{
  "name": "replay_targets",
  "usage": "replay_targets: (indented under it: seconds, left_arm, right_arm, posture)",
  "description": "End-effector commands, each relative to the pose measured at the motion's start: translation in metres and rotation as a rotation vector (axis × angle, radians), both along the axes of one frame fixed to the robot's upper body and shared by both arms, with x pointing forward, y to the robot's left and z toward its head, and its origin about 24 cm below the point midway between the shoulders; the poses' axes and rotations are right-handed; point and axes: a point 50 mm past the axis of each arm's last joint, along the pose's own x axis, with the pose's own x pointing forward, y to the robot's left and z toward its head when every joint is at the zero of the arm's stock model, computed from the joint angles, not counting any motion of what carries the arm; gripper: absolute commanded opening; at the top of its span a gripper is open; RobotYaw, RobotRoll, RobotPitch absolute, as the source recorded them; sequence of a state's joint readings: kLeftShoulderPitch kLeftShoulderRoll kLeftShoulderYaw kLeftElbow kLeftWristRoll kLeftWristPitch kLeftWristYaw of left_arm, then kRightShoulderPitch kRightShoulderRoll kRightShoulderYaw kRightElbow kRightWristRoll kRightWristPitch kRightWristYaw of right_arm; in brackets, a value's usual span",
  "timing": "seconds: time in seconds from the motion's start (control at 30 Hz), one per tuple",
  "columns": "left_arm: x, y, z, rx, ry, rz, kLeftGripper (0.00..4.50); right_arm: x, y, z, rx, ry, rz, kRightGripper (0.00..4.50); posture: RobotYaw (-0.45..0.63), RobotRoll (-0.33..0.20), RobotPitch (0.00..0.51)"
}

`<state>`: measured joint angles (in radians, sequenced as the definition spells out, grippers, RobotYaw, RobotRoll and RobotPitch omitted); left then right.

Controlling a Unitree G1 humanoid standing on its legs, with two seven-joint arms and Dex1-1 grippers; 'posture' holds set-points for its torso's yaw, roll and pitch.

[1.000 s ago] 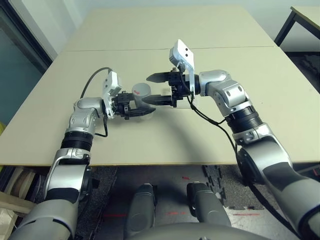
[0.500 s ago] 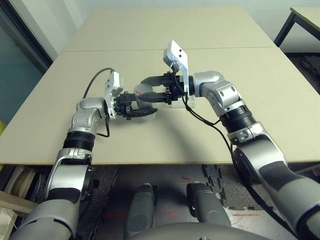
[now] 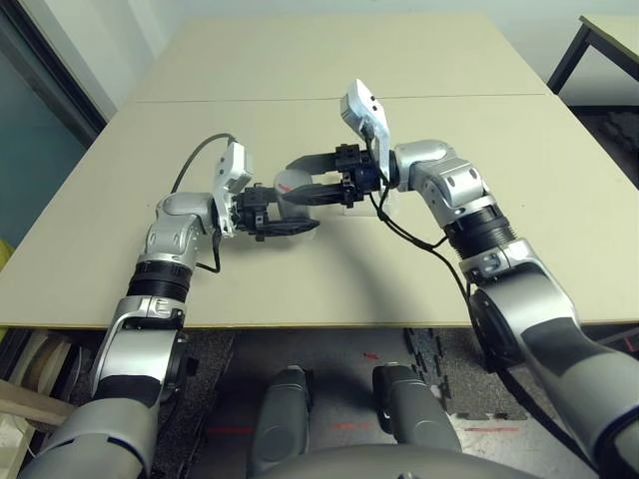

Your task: Pour the medicine from the bottle into the box.

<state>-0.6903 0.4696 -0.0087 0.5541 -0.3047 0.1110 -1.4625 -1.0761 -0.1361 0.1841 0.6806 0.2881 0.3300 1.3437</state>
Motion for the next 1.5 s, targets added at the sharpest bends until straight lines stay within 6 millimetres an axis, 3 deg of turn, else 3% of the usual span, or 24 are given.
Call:
replay_targets:
  seconds: [0.03, 0.57, 0.77, 1.07, 1.5]
  left_arm:
    - [-0.001, 0.005, 0.009, -0.012, -0.037, 0.017, 2.69]
    - [-0.007, 0.004, 0.005, -0.015, -0.024, 0.024, 2.69]
    - [-0.005, 0.007, 0.004, -0.012, -0.02, 0.035, 2.69]
    - [-0.003, 0.008, 0.004, -0.011, -0.025, 0.038, 2.69]
    - [0.002, 0.012, 0.004, -0.006, -0.044, 0.081, 2.69]
  right_arm:
    - [-0.002, 0.004, -0.006, -0.014, 0.042, 0.092, 2.57]
    - [0.007, 0.007, -0.001, -0.039, -0.014, 0.097, 2.57]
    - [0.016, -0.005, 0.004, -0.041, -0.03, -0.002, 4.5]
    - [0.026, -0.033, 0.011, -0.049, -0.058, -0.1, 4.5]
    - [0.011, -0.034, 0.022, -0.04, -0.067, -0.006, 4.5]
  posture:
    - [0.0, 0.0, 0.101]
    - [0.01, 0.0, 0.11]
    - [0.0, 0.0, 0.105]
    - [-0.02, 0.0, 0.096]
    - [-0.02, 0.0, 0.097]
